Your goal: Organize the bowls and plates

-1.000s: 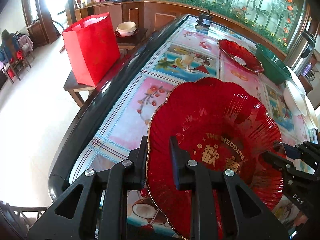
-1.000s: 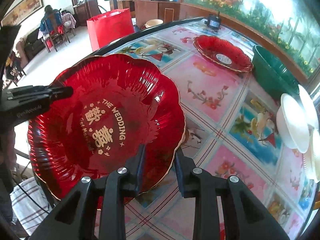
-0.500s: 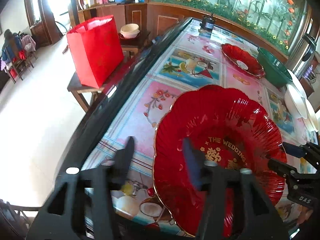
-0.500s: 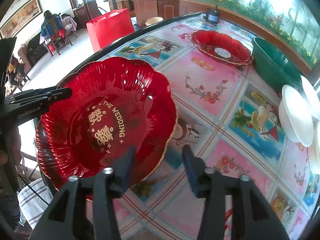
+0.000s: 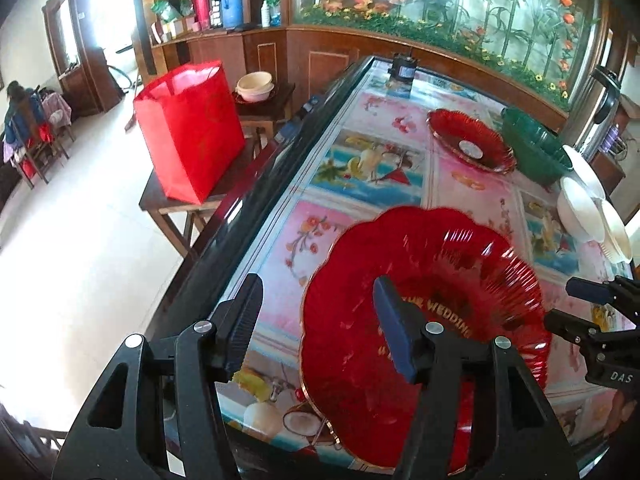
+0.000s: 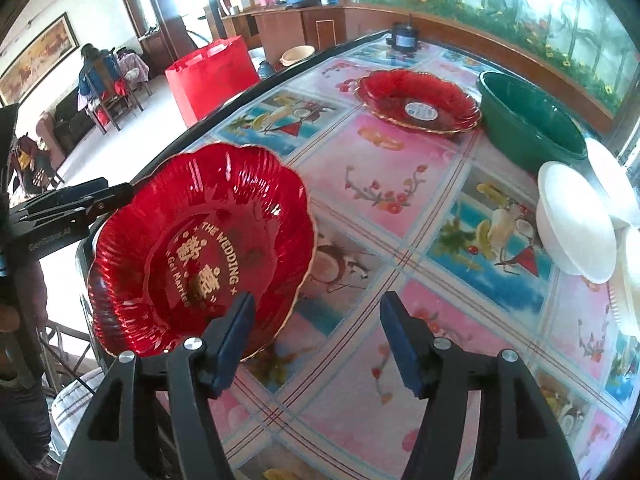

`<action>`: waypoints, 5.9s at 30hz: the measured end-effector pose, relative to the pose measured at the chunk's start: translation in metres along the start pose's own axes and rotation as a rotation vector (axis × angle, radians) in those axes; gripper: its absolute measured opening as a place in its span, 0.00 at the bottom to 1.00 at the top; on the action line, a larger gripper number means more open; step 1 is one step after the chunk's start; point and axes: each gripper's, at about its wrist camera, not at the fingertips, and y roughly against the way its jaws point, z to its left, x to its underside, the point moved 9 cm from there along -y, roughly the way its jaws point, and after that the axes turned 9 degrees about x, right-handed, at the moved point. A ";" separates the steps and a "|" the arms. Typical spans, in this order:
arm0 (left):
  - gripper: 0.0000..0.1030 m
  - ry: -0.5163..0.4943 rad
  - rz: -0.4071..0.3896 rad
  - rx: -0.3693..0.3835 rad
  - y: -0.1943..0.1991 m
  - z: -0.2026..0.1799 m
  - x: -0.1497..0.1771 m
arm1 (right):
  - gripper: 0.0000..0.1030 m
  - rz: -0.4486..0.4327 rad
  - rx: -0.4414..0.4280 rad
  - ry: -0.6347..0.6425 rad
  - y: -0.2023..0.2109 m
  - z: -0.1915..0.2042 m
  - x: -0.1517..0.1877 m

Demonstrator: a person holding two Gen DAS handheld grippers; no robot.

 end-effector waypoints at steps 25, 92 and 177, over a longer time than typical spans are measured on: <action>0.56 -0.135 0.019 0.118 -0.066 -0.035 -0.135 | 0.70 0.002 0.026 -0.216 -0.037 -0.085 -0.099; 0.16 -0.077 0.265 0.252 -0.129 -0.075 -0.143 | 0.12 0.056 0.002 -0.157 -0.059 -0.075 -0.133; 0.18 -0.090 0.199 0.104 -0.043 -0.015 0.032 | 0.49 0.084 -0.024 0.085 -0.006 0.058 0.001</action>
